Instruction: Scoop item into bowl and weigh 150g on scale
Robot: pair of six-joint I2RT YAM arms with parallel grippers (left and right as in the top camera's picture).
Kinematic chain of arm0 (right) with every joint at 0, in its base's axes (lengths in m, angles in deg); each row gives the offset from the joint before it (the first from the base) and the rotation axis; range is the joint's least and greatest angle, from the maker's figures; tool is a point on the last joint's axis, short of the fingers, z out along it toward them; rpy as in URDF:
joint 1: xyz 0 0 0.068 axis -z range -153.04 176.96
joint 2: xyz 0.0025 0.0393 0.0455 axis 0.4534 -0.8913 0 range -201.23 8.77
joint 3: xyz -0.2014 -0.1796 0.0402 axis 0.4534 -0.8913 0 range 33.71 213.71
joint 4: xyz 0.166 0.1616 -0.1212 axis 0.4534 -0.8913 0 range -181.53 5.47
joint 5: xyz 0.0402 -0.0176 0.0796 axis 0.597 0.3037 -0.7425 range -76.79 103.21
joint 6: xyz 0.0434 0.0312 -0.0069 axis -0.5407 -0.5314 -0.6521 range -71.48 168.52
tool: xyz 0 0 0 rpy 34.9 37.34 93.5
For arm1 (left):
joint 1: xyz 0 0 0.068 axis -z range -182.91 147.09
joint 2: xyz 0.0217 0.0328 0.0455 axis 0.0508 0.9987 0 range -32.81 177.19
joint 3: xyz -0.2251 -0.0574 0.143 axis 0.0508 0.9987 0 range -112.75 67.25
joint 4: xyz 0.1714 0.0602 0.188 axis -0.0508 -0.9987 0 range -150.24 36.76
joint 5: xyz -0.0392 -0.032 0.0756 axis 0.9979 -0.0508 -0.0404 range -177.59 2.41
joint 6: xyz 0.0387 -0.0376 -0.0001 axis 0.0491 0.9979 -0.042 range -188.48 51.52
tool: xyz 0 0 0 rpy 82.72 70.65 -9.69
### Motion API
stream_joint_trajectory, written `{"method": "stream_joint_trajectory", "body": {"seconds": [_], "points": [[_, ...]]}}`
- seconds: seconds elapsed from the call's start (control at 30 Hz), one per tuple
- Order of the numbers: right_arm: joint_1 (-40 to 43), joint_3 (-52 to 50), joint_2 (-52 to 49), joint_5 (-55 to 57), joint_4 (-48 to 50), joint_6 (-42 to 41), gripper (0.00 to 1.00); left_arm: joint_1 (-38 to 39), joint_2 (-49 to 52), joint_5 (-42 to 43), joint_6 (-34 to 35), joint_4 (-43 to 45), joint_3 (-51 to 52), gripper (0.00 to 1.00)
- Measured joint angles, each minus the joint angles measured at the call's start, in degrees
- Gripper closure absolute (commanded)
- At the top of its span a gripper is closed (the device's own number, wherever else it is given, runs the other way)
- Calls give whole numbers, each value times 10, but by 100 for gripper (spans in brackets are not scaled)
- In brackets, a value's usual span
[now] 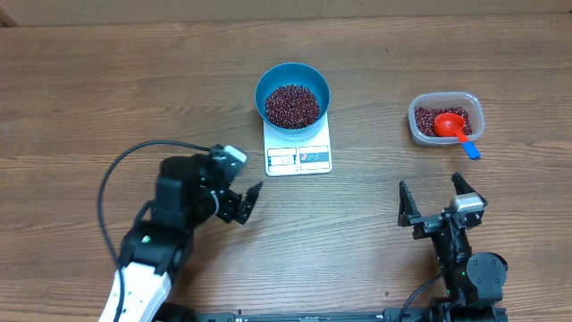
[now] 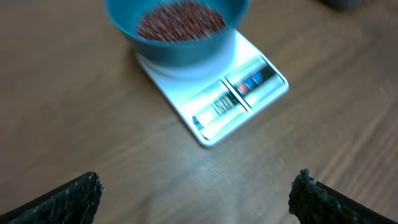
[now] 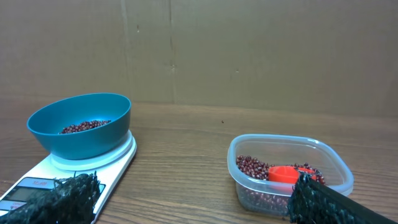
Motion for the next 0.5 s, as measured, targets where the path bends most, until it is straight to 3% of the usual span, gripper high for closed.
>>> {"method": "stream_joint_trajectory", "body": {"seconds": [0.2, 0.5], "points": [[0, 0, 0, 0, 0, 0, 0, -76, -129, -6, 32, 43, 45, 0], [0, 0, 0, 0, 0, 0, 0, -138, -319, -7, 55, 178, 209, 1]]}}
